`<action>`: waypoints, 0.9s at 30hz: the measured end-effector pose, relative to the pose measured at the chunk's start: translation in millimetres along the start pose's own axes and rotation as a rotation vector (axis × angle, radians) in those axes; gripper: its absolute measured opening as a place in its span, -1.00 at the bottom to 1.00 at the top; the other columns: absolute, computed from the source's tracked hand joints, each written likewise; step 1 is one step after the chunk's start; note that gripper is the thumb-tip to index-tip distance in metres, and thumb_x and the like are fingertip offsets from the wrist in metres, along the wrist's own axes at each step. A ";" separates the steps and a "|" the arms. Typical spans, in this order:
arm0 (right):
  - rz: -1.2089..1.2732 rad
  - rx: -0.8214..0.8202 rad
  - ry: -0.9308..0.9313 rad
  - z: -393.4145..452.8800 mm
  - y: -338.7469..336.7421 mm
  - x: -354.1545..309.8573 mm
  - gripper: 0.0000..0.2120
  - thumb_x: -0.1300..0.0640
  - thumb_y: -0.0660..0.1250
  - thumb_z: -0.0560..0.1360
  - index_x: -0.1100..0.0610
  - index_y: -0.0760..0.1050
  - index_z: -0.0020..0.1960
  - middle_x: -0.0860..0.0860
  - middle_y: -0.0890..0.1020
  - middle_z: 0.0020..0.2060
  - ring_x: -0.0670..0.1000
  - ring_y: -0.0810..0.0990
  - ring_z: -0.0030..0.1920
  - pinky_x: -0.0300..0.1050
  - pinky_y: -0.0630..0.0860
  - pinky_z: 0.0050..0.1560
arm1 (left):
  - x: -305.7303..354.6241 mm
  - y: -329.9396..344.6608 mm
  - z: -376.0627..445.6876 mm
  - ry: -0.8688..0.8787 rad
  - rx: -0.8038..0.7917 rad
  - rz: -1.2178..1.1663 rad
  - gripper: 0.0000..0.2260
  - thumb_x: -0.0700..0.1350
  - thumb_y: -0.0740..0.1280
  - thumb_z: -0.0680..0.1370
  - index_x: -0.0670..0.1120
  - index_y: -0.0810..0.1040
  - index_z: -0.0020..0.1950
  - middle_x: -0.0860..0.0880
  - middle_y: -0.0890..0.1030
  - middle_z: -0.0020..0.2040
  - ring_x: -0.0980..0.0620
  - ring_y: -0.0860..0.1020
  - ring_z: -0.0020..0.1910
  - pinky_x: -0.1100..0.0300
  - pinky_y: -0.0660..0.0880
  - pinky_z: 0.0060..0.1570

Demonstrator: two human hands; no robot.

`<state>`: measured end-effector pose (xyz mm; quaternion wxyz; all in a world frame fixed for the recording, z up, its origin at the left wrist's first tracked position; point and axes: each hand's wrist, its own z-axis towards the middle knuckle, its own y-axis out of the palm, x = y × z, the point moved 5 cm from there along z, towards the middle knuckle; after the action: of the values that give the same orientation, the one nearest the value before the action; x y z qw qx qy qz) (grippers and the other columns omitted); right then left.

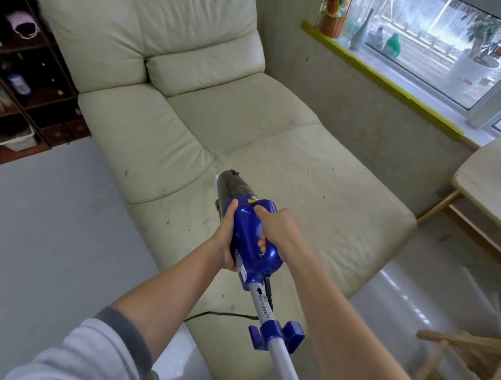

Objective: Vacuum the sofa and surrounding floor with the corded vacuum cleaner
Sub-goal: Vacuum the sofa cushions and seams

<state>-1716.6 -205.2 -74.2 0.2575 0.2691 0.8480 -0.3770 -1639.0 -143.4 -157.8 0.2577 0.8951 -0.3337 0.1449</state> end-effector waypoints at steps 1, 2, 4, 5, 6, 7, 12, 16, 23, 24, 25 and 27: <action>0.001 -0.001 -0.005 -3.6 3.2 -0.6 -0.63 -0.04 0.19 0.61 0.26 0.46 -0.15 0.08 0.50 -0.55 -0.08 0.42 -0.67 -0.37 0.34 -0.64 | -1.3 -3.8 -3.2 -0.001 0.000 -0.007 -0.37 0.47 0.21 0.41 -0.10 0.59 -0.08 -0.10 0.65 -0.39 -0.08 0.64 -0.41 0.02 0.55 -0.16; 0.004 -0.004 -0.013 -7.0 7.1 -1.4 -0.62 -0.04 0.19 0.61 0.26 0.46 -0.16 0.08 0.50 -0.54 -0.08 0.42 -0.68 -0.39 0.32 -0.67 | -2.9 -7.9 -7.3 -0.003 0.000 -0.015 -0.37 0.47 0.21 0.40 -0.11 0.59 -0.08 -0.10 0.66 -0.38 -0.09 0.64 -0.36 0.02 0.55 -0.15; 0.007 -0.010 -0.027 -13.1 15.1 -2.6 -0.62 -0.04 0.20 0.61 0.26 0.45 -0.19 0.09 0.50 -0.54 -0.07 0.42 -0.68 -0.39 0.31 -0.68 | -6.1 -16.4 -12.8 0.001 0.005 -0.027 -0.36 0.47 0.21 0.40 -0.11 0.59 -0.06 -0.11 0.67 -0.35 -0.10 0.63 -0.25 0.01 0.55 -0.11; -0.002 -0.015 -0.035 -18.7 22.1 -4.6 -0.62 -0.04 0.20 0.61 0.26 0.46 -0.19 0.09 0.50 -0.54 -0.07 0.43 -0.67 -0.39 0.31 -0.67 | -7.2 -24.1 -17.3 0.007 0.007 -0.042 -0.36 0.47 0.21 0.40 -0.11 0.59 -0.05 -0.11 0.67 -0.35 -0.11 0.63 -0.24 0.00 0.55 -0.10; -0.009 -0.017 -0.038 -21.2 24.6 -4.7 -0.62 -0.04 0.20 0.61 0.26 0.46 -0.17 0.08 0.51 -0.54 -0.07 0.43 -0.67 -0.39 0.31 -0.67 | -8.4 -26.3 -19.9 0.008 0.003 -0.051 -0.36 0.47 0.20 0.40 -0.12 0.59 -0.06 -0.11 0.66 -0.37 -0.11 0.63 -0.27 0.00 0.55 -0.10; -0.013 -0.023 -0.046 -25.0 29.8 -6.1 -0.62 -0.03 0.19 0.61 0.27 0.47 -0.15 0.09 0.51 -0.54 -0.08 0.43 -0.68 -0.39 0.31 -0.68 | -9.8 -32.5 -22.4 0.008 0.007 -0.060 -0.36 0.47 0.20 0.40 -0.12 0.58 -0.07 -0.11 0.63 -0.42 -0.09 0.63 -0.34 0.00 0.55 -0.11; -0.034 -0.051 -0.072 -41.5 58.4 -16.6 -0.62 -0.02 0.20 0.61 0.25 0.44 -0.23 0.09 0.50 -0.54 -0.06 0.44 -0.65 -0.38 0.35 -0.65 | -11.9 -64.6 -40.5 0.023 0.030 -0.090 -0.37 0.47 0.20 0.41 -0.13 0.57 -0.14 -0.09 0.60 -0.46 -0.06 0.61 -0.43 0.05 0.54 -0.21; -0.038 -0.113 -0.104 -52.6 92.3 -25.8 -0.56 -0.03 0.19 0.60 0.24 0.45 -0.33 0.09 0.49 -0.58 -0.02 0.45 -0.59 -0.21 0.49 -0.37 | -8.8 -103.4 -53.3 0.011 0.109 -0.118 -0.34 0.48 0.26 0.35 -0.13 0.59 -0.05 -0.12 0.66 -0.36 -0.09 0.63 -0.34 0.06 0.56 -0.23; -0.085 -0.228 -0.236 -81.8 178.2 -64.7 -0.49 -0.03 0.18 0.60 0.22 0.44 -0.44 0.02 0.45 -0.70 -0.04 0.45 -0.60 -0.17 0.48 -0.24 | 4.5 -197.2 -80.8 0.050 0.182 -0.234 -0.29 0.51 0.28 0.29 -0.12 0.61 -0.03 -0.12 0.66 -0.34 -0.10 0.64 -0.34 0.03 0.57 -0.13; -0.089 -0.233 -0.243 -85.9 187.8 -70.9 -0.50 -0.04 0.18 0.60 0.22 0.44 -0.43 0.01 0.45 -0.71 -0.05 0.45 -0.61 -0.19 0.46 -0.27 | 8.9 -208.0 -86.1 0.059 0.188 -0.235 -0.29 0.52 0.27 0.29 -0.12 0.60 -0.04 -0.12 0.65 -0.34 -0.10 0.64 -0.33 0.03 0.57 -0.11; -0.096 -0.234 -0.250 -89.8 196.4 -77.0 -0.50 -0.04 0.18 0.60 0.22 0.44 -0.43 0.01 0.44 -0.71 -0.06 0.44 -0.63 -0.21 0.43 -0.32 | 12.9 -217.5 -91.2 0.068 0.191 -0.238 -0.29 0.52 0.27 0.29 -0.12 0.60 -0.04 -0.12 0.65 -0.35 -0.10 0.63 -0.33 0.04 0.57 -0.10; -0.119 -0.237 -0.265 -98.4 217.3 -93.4 -0.50 -0.04 0.17 0.60 0.22 0.43 -0.42 0.00 0.43 -0.72 -0.08 0.43 -0.66 -0.28 0.37 -0.44 | 24.3 -241.4 -98.4 0.088 0.195 -0.248 -0.29 0.52 0.26 0.30 -0.12 0.60 -0.04 -0.12 0.66 -0.34 -0.10 0.64 -0.32 0.04 0.57 -0.09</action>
<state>-1530.7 -29.1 -65.9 0.3739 0.1341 0.8597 -0.3211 -1467.5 54.4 -154.2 0.2001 0.9430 -0.1933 0.1828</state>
